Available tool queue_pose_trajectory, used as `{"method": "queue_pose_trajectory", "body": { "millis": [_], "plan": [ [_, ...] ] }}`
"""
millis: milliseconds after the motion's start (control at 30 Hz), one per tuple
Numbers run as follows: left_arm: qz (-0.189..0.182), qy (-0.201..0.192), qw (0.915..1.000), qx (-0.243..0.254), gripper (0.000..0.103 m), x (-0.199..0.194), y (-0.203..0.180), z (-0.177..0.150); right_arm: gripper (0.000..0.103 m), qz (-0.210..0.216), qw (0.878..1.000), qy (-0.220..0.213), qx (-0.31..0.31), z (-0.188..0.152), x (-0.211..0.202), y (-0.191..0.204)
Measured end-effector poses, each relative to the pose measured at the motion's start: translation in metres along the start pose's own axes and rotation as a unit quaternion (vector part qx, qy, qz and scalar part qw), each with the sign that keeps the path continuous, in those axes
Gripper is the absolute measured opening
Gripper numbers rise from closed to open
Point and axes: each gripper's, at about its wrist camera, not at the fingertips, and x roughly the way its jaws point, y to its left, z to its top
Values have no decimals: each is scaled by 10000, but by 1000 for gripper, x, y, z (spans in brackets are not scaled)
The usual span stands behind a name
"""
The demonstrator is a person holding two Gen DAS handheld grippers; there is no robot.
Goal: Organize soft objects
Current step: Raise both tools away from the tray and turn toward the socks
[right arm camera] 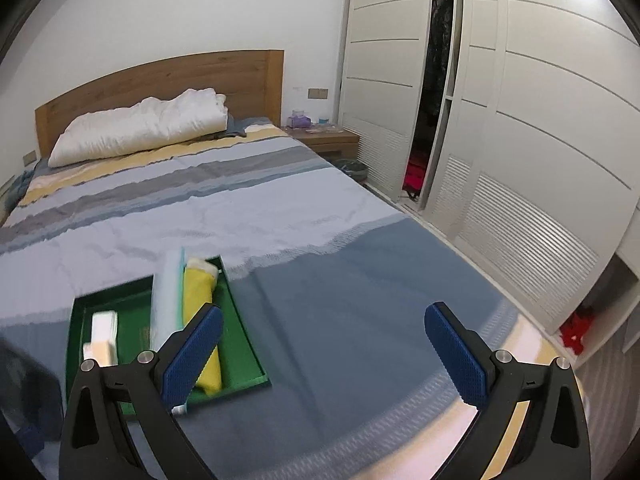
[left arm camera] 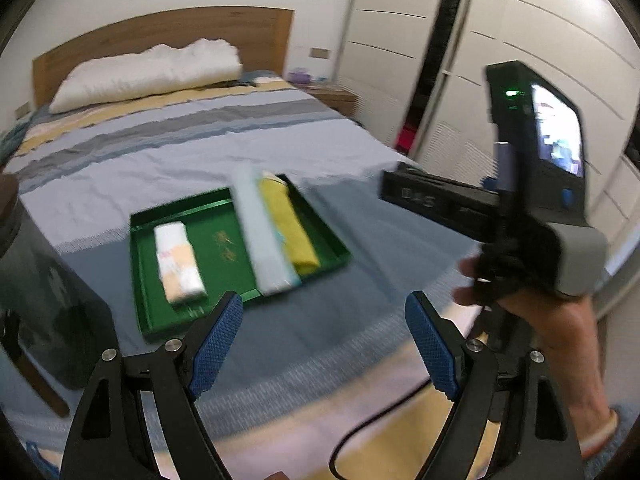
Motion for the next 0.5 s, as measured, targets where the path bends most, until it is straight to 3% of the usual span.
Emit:
{"method": "queue_pose_trajectory", "body": {
  "millis": [167, 500],
  "plan": [
    [-98, -32, 9999, 79, 79, -46, -1, -17, 103, 108, 9998, -24, -144, -19, -52, 0],
    [173, -12, 9998, 94, 79, -128, 34, -70, 103, 565, 9963, -413, -491, -57, -186, 31]
  ]
}}
